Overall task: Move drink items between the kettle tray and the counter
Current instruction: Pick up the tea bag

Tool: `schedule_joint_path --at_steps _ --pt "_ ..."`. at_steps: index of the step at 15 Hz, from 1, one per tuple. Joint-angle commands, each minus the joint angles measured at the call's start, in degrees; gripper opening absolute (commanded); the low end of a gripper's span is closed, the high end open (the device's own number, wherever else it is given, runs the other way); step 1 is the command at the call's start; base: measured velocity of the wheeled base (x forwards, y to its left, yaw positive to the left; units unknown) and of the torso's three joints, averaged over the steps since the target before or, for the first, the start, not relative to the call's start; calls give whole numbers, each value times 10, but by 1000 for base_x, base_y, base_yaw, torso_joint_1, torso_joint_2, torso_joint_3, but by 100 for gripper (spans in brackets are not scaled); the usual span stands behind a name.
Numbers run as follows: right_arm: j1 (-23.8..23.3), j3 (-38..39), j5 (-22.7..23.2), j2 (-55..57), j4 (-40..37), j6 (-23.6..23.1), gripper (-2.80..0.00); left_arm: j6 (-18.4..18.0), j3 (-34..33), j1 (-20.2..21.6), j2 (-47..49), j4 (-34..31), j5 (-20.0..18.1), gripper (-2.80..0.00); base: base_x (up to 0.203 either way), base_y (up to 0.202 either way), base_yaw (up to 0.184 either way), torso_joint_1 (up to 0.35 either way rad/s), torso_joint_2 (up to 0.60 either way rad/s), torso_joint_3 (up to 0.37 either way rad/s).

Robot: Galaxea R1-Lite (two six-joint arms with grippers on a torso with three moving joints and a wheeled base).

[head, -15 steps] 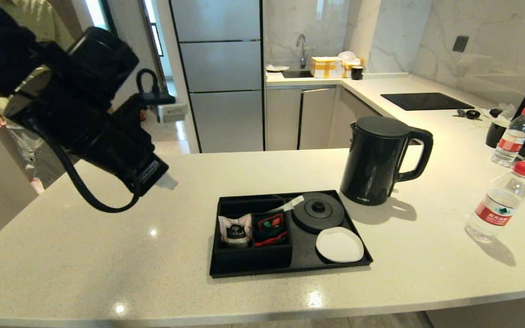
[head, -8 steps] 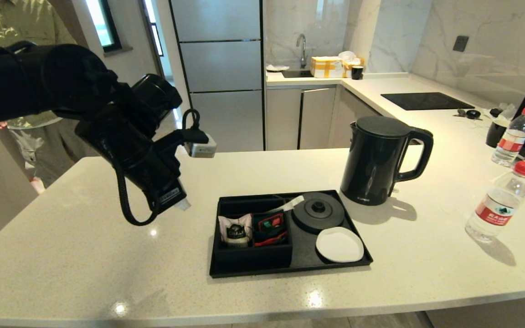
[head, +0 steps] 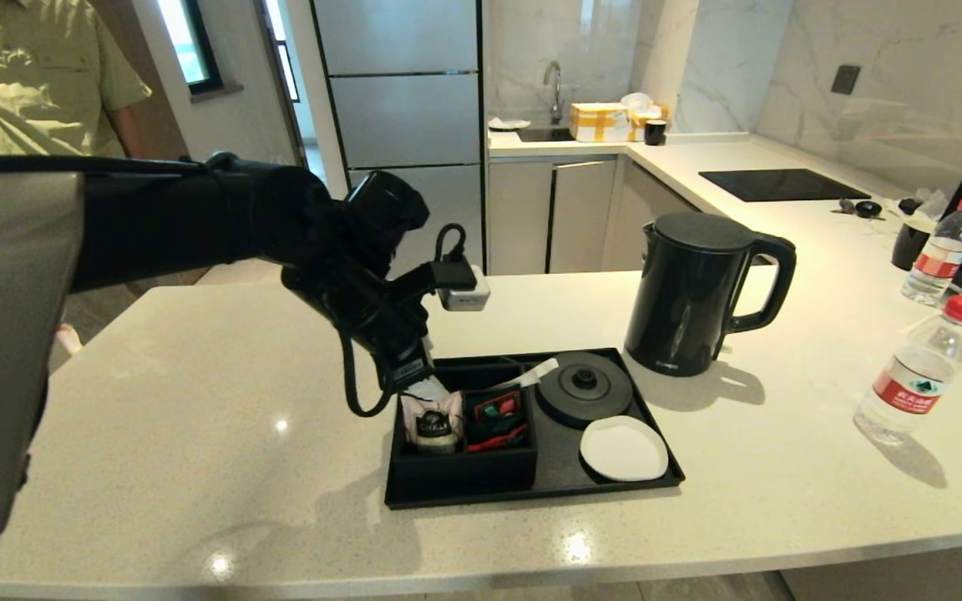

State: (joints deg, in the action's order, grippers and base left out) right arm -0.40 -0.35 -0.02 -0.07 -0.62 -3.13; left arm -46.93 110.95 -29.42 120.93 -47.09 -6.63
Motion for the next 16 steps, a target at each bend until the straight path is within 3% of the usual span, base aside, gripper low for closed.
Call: schedule_joint_path --at_steps 1,5,10,16 --pt "1 0 0 1 0 0 -280 -32 1 -10 21 1 0 0 0 0 0 0 0 0" --pt "1 0 0 1 0 0 -280 -37 1 -11 22 -9 1 0 0 0 0 0 0 0" --pt "1 0 0 1 0 0 -280 -40 1 -6 9 -26 43 0 0 0 0 0 0 0" --pt "1 0 0 1 0 0 -280 -41 1 -3 14 -41 58 0 0 0 0 0 0 0"
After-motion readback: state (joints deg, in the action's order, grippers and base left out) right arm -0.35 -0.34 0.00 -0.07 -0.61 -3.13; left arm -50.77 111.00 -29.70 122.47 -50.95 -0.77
